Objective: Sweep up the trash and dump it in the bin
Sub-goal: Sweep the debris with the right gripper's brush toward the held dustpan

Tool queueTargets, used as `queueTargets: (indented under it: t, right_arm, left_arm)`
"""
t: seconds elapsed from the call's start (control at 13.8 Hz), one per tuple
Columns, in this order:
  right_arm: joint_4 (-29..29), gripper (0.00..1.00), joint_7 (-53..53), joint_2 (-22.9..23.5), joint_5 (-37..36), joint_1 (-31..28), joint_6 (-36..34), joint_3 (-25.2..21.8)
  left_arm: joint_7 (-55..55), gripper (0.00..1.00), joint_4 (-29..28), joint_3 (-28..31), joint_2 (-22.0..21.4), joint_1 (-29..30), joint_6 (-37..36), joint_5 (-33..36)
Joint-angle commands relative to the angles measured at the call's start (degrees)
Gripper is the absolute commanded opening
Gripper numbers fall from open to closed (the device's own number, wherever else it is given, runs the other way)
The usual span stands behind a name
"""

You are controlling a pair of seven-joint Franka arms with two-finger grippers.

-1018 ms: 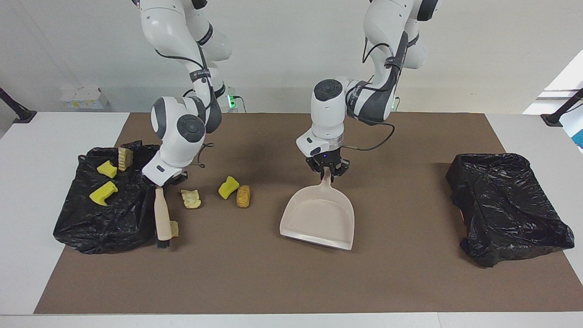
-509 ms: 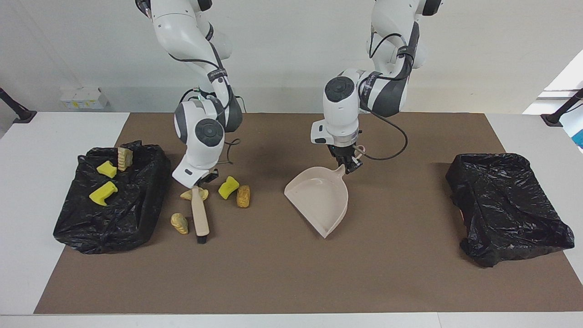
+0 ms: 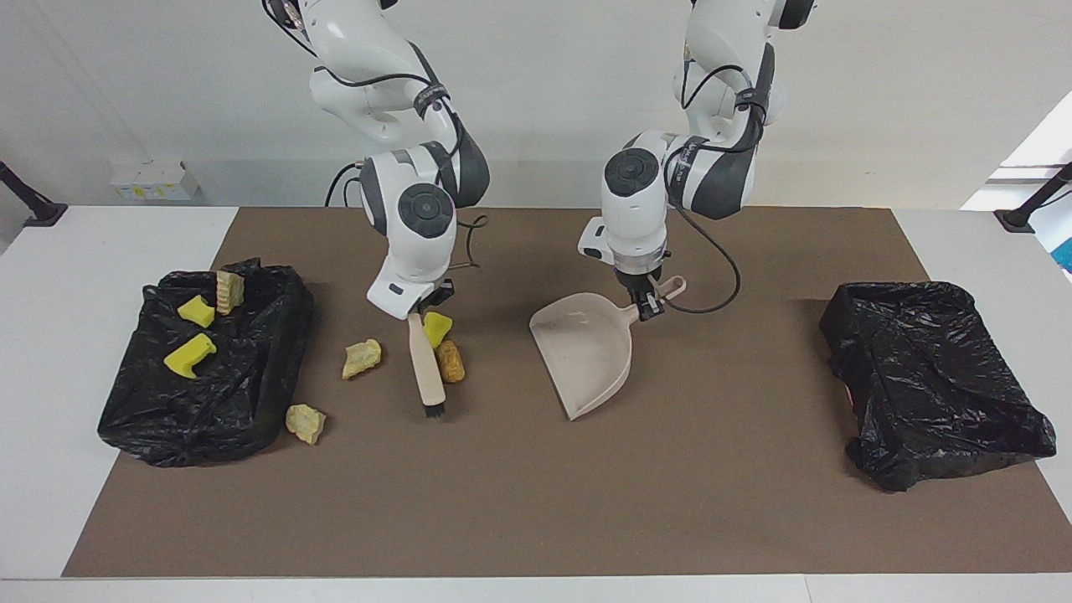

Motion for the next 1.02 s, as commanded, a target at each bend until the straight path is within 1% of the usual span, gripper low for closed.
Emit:
queueTargets:
  t: [0.0, 0.07, 0.15, 0.22, 0.29, 0.36, 0.65, 0.87, 0.95]
  right_arm:
    - [2.4, 0.00, -1.9, 0.7, -7.8, -2.3, -1.1, -0.4]
    - [2.3, 0.00, -1.6, 0.9, -9.8, -5.0, -0.4, -0.4]
    - [2.3, 0.00, -1.6, 1.1, -10.7, -8.2, 1.8, -0.4]
    - [2.0, 0.00, -1.5, 1.8, -13.1, -10.4, 4.0, -0.4]
    - [2.1, 0.00, -1.2, 2.7, -15.3, -11.4, 5.2, -0.4]
    - [2.2, 0.00, -1.1, 3.6, -16.5, -12.0, 6.0, -0.4]
    - [2.1, 0.00, 4.0, 6.2, -17.1, -12.5, 8.4, -0.4]
    - [1.5, 0.00, 4.2, 7.6, -17.2, -13.0, 9.4, -0.3]
    - [0.5, 0.00, 4.1, 7.5, -17.0, -13.3, 9.8, -0.2]
  left_arm:
    - [1.0, 0.00, -4.0, -0.3, -2.7, -0.8, 1.2, 1.0]
    - [1.0, 0.00, -5.8, -0.4, -3.4, -0.9, 2.6, 1.0]
    - [1.0, 0.00, -6.8, -0.4, -4.0, -1.6, 3.5, 1.0]
    - [0.9, 0.00, -7.5, -0.4, -4.3, -1.7, 3.7, 1.0]
    - [0.9, 0.00, -8.0, -0.4, -4.6, -1.7, 4.0, 1.0]
    - [0.9, 0.00, -8.4, -0.4, -4.8, -1.8, 4.7, 1.0]
    - [0.8, 0.00, -10.4, -0.4, -6.0, -2.4, 4.9, 1.0]
    - [0.7, 0.00, -11.3, -0.4, -6.8, -3.2, 4.5, 1.0]
    - [0.7, 0.00, -11.4, -0.4, -6.8, -3.2, 4.4, 1.0]
